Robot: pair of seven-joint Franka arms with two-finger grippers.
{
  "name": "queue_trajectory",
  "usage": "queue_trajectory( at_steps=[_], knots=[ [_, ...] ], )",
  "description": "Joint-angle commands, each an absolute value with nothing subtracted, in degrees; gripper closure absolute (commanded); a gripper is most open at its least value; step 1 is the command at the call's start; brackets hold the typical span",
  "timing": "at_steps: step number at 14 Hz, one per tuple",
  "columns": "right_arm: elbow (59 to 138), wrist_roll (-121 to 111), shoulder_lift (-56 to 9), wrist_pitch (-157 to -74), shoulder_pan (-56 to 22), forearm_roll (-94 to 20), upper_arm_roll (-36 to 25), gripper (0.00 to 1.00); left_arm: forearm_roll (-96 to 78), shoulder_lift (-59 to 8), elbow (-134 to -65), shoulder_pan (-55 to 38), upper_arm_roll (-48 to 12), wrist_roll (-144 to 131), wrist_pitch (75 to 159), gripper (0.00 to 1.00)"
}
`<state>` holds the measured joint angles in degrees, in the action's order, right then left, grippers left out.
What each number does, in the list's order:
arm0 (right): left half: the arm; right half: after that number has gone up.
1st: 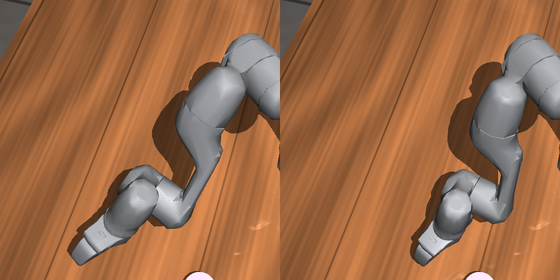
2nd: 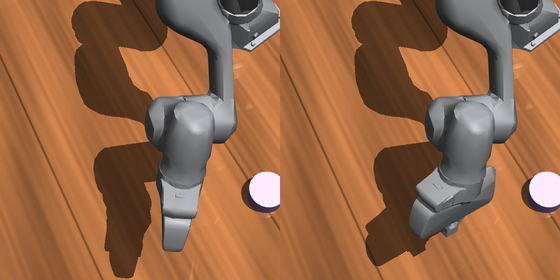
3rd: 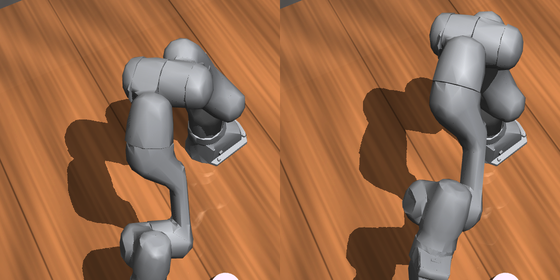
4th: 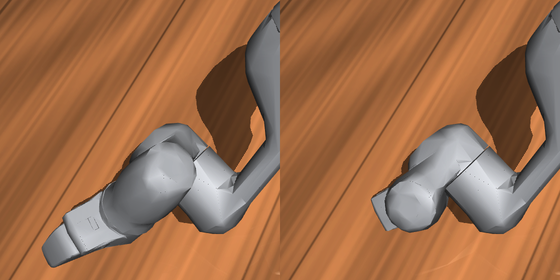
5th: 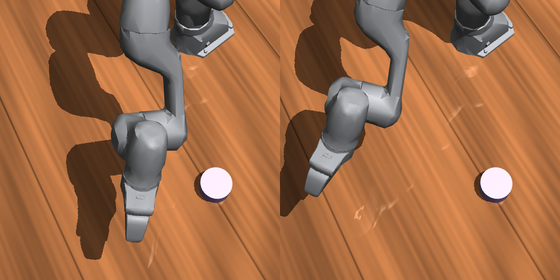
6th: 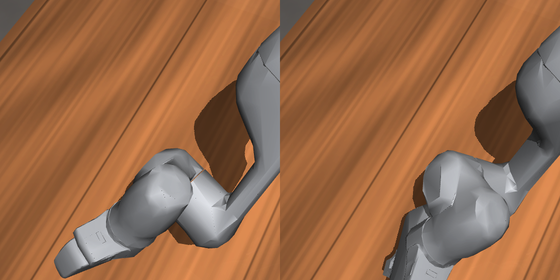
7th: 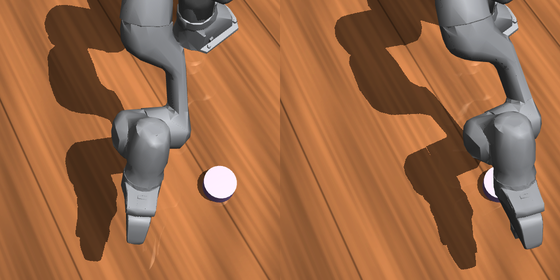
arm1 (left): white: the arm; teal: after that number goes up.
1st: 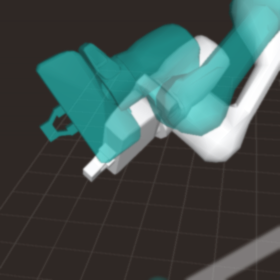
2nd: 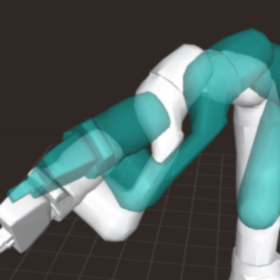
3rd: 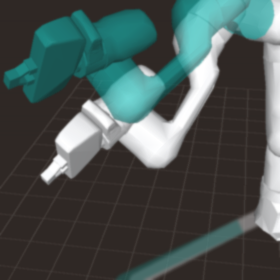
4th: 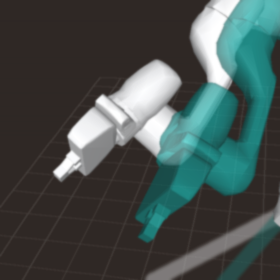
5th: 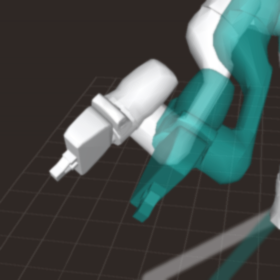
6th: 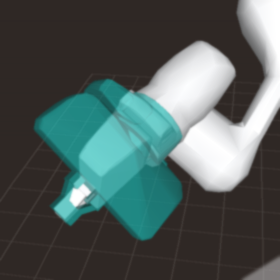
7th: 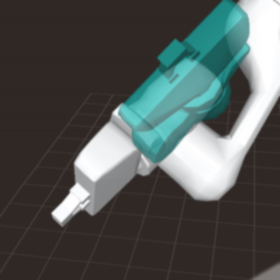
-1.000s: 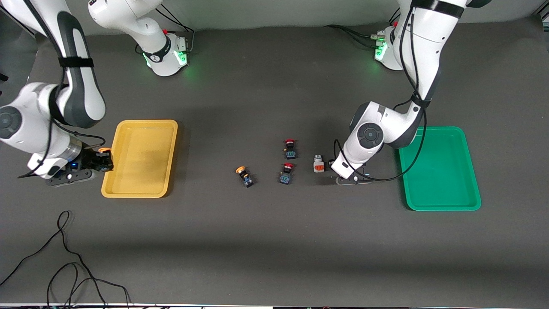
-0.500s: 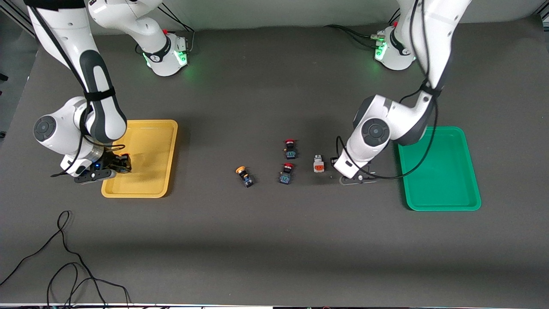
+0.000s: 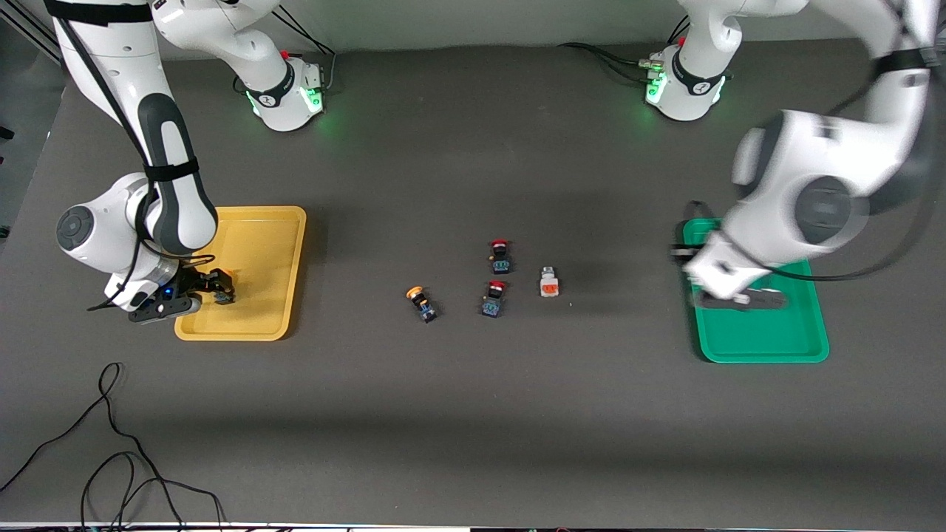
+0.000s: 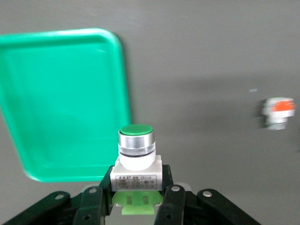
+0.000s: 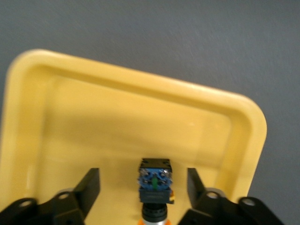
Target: Place green and yellow buttons in trays
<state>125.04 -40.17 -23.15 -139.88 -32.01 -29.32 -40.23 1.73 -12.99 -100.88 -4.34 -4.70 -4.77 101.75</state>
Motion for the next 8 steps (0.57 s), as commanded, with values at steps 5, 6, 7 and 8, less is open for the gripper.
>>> queue_trajectory(
  at_steps=[5,6,7,8],
  knots=[
    [99.7,-21.3,-22.2,-109.5,-35.1,-15.3,-41.2,0.0,7.6,-19.0,-106.7,9.7,-5.4,14.2,113.1,1.0],
    [97.1,-16.6,-22.6,-107.4,-37.8,-14.4,-41.2,0.0,8.7,-19.2,-110.1,10.5,-5.4,14.3,117.8,1.0],
    [96.2,-11.9,-22.7,-106.9,-40.6,-13.2,-41.1,0.0,9.2,-19.9,-113.1,11.5,-5.4,14.4,122.4,1.0],
    [96.2,-7.6,-22.8,-106.9,-43.2,-13.0,-41.0,0.0,9.3,-20.3,-114.9,13.1,-5.4,15.3,125.7,1.0]
  ],
)
